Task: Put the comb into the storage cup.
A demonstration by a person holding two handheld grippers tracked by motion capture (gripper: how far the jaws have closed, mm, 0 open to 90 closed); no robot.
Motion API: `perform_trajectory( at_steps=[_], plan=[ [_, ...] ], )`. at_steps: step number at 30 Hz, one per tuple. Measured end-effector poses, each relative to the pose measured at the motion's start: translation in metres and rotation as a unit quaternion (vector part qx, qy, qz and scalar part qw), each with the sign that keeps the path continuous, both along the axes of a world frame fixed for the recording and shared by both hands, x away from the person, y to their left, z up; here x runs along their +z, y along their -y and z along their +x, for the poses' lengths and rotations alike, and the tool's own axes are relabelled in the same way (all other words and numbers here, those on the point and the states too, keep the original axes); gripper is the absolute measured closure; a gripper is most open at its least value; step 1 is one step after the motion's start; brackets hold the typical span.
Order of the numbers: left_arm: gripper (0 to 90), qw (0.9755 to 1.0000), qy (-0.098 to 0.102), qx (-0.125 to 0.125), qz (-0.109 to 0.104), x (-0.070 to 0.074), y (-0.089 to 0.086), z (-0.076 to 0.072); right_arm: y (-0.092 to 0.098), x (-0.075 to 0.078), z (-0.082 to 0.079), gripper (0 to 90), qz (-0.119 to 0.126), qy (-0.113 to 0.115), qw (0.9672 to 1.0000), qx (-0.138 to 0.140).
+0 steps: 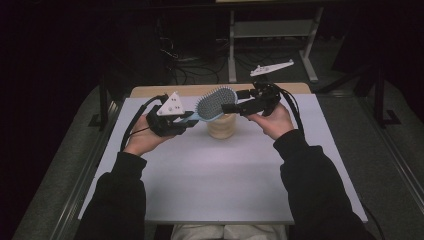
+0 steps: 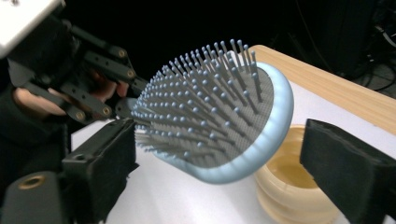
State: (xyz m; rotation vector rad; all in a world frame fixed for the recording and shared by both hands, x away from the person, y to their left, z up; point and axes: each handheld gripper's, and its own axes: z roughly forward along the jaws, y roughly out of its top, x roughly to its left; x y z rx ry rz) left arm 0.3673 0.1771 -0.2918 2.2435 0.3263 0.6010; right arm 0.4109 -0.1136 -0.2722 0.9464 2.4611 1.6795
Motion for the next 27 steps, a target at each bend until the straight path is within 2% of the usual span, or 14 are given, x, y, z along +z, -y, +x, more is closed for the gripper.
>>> perform_trajectory(
  at_steps=[5, 8, 12, 13, 19, 21, 23, 27],
  plan=[
    [69.9, 0.9999, 0.010, 0.005, -0.004, -0.005, 0.002, -0.001, 0.001, 0.003, 0.008, 14.9, 0.029, -0.021, 0.9993, -0.008],
    [69.9, 0.9997, 0.018, 0.010, -0.010, -0.007, 0.002, 0.000, 0.002, 0.003, 0.011, 18.9, 0.032, -0.029, 0.9990, -0.011],
    [69.8, 0.9991, 0.031, 0.019, -0.022, -0.008, 0.002, 0.000, 0.002, 0.001, 0.014, 27.8, 0.036, -0.052, 0.9980, -0.005],
    [69.8, 0.9990, 0.033, 0.019, -0.025, -0.008, 0.002, 0.001, 0.002, 0.000, 0.017, 32.9, 0.045, -0.063, 0.9970, 0.001],
    [69.8, 0.9983, 0.040, 0.022, -0.037, -0.008, 0.002, 0.003, 0.001, 0.004, 0.021, 41.6, 0.070, -0.083, 0.9940, 0.008],
    [69.8, 0.9981, 0.042, 0.024, -0.038, -0.010, 0.003, 0.003, 0.001, 0.008, 0.021, 46.8, 0.069, -0.084, 0.9940, 0.010],
    [69.8, 0.9981, 0.039, 0.024, -0.041, -0.011, 0.004, 0.004, 0.000, 0.013, 0.020, 51.7, 0.064, -0.069, 0.9954, 0.015],
    [69.7, 0.9970, 0.028, 0.021, -0.069, -0.010, 0.001, 0.007, -0.006, 0.025, 0.015, 55.0, 0.056, -0.046, 0.9974, 0.005]
  ],
)
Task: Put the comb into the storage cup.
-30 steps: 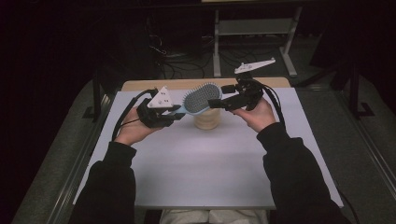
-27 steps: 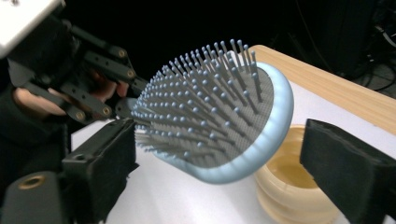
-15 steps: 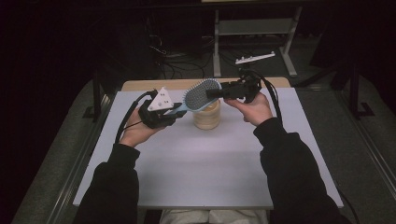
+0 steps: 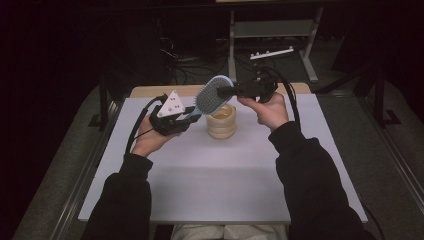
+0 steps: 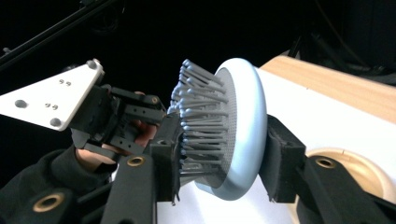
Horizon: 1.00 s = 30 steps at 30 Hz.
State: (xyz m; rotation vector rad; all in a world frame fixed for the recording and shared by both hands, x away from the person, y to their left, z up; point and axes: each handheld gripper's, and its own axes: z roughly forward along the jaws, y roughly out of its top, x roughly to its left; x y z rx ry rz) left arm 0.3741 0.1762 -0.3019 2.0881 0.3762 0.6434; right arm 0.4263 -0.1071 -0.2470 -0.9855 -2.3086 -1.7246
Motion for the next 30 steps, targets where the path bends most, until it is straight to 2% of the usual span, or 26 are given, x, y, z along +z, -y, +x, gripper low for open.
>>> perform_trajectory(
  at_steps=[4, 7, 8, 12, 15, 17, 23, 25, 28, 30],
  plan=[
    [69.6, 0.9998, -0.004, -0.002, -0.019, 0.004, -0.004, 0.002, -0.006, 0.013, -0.002, 57.1, -0.013, 0.021, 0.9997, -0.002],
    [67.6, 0.9990, -0.020, -0.004, -0.039, 0.005, -0.008, 0.005, -0.010, 0.021, -0.004, 57.7, -0.023, 0.037, 0.9990, -0.006],
    [64.1, 0.9982, -0.034, -0.006, -0.050, 0.005, -0.009, 0.006, -0.011, 0.024, -0.005, 57.7, -0.026, 0.044, 0.9987, -0.009],
    [55.3, 0.9959, -0.061, -0.008, -0.067, 0.004, -0.016, 0.011, -0.017, 0.034, -0.007, 57.8, -0.040, 0.065, 0.9970, -0.008],
    [47.5, 0.9941, -0.072, -0.007, -0.081, 0.004, -0.022, 0.013, -0.021, 0.042, -0.009, 57.7, -0.053, 0.079, 0.9954, -0.011],
    [39.1, 0.9912, -0.083, -0.014, -0.102, 0.005, -0.026, 0.013, -0.022, 0.046, -0.010, 57.7, -0.058, 0.090, 0.9941, -0.015],
    [26.2, 0.9913, -0.069, -0.009, -0.111, 0.008, -0.031, 0.009, -0.022, 0.056, -0.013, 57.6, -0.070, 0.113, 0.9909, -0.023],
    [21.7, 0.9902, -0.074, -0.011, -0.118, 0.009, -0.034, 0.010, -0.021, 0.058, -0.013, 57.6, -0.074, 0.120, 0.9897, -0.027],
    [9.4, 0.9896, -0.076, 0.004, -0.122, 0.008, -0.035, 0.010, -0.019, 0.060, -0.011, 57.6, -0.081, 0.122, 0.9887, -0.032],
    [0.0, 0.9904, -0.075, 0.014, -0.116, 0.008, -0.037, 0.010, -0.017, 0.061, -0.009, 57.6, -0.086, 0.123, 0.9879, -0.039]
  ],
)
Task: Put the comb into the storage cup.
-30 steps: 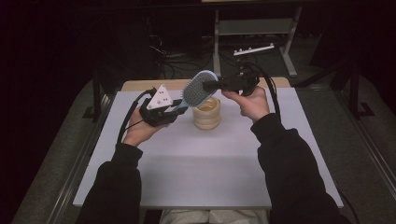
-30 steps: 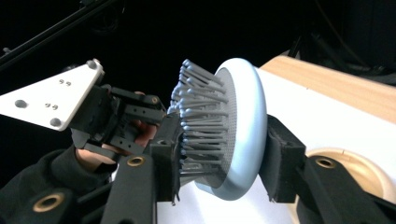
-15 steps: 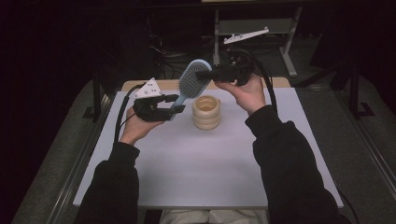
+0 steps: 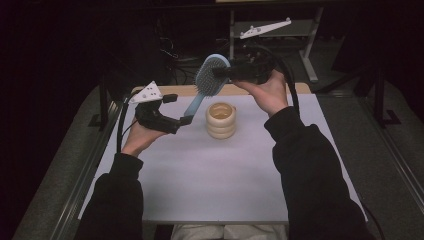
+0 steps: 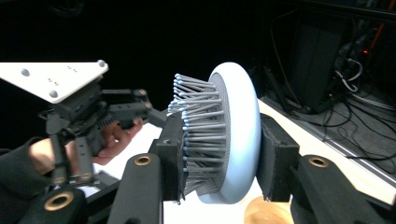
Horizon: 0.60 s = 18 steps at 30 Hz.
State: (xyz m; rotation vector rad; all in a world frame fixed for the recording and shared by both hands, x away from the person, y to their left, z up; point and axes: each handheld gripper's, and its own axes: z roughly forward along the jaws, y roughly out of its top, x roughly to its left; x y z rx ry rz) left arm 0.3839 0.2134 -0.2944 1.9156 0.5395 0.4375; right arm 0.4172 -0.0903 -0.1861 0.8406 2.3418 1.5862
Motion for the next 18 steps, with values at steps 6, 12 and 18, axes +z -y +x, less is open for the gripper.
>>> perform_trajectory(
  at_steps=[6, 12, 18],
  plan=[
    [0.0, 0.9999, -0.006, 0.001, -0.010, -0.001, -0.010, 0.000, 0.008, 0.002, 0.005, 57.6, -0.003, 0.008, 0.9999, -0.014],
    [0.0, 0.9999, -0.004, 0.011, -0.009, -0.005, -0.022, -0.001, 0.019, 0.003, 0.010, 57.5, -0.015, 0.017, 0.9991, -0.036],
    [0.0, 0.9998, -0.010, 0.013, -0.004, -0.015, -0.032, -0.001, 0.029, 0.004, 0.012, 57.5, -0.010, 0.022, 0.9987, -0.045]
  ],
)
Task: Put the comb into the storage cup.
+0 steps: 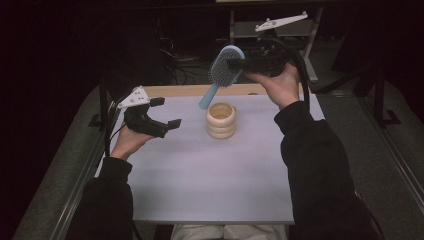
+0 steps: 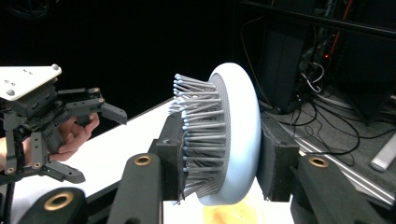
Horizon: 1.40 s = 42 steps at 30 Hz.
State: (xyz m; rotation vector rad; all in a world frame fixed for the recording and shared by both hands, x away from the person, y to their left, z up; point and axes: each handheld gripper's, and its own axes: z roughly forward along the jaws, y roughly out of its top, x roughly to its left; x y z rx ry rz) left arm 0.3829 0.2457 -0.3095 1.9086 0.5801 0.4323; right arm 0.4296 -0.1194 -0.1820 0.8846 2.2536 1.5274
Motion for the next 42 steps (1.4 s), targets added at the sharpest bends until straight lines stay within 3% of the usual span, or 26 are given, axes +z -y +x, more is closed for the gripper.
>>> perform_trajectory(
  at_steps=[11, 20, 30, 36, 42],
  plan=[
    [0.0, 0.9997, -0.001, 0.013, -0.023, -0.017, -0.024, -0.003, 0.008, -0.002, 0.002, 57.3, -0.009, 0.006, 0.9999, -0.010],
    [0.0, 0.9977, 0.007, 0.048, -0.046, -0.037, -0.049, -0.010, 0.012, -0.015, 0.007, 57.3, -0.024, 0.000, 0.9996, -0.015],
    [0.0, 0.9964, -0.001, 0.071, -0.047, -0.052, -0.072, -0.017, 0.012, -0.026, 0.016, 57.2, -0.034, -0.005, 0.9991, -0.026],
    [2.7, 0.9965, -0.007, 0.070, -0.044, -0.061, -0.077, -0.022, 0.008, -0.030, 0.017, 57.2, -0.043, -0.002, 0.9987, -0.025],
    [1.5, 0.9951, -0.007, 0.080, -0.057, -0.067, -0.084, -0.025, 0.006, -0.035, 0.020, 57.0, -0.051, -0.002, 0.9984, -0.025]
  ],
)
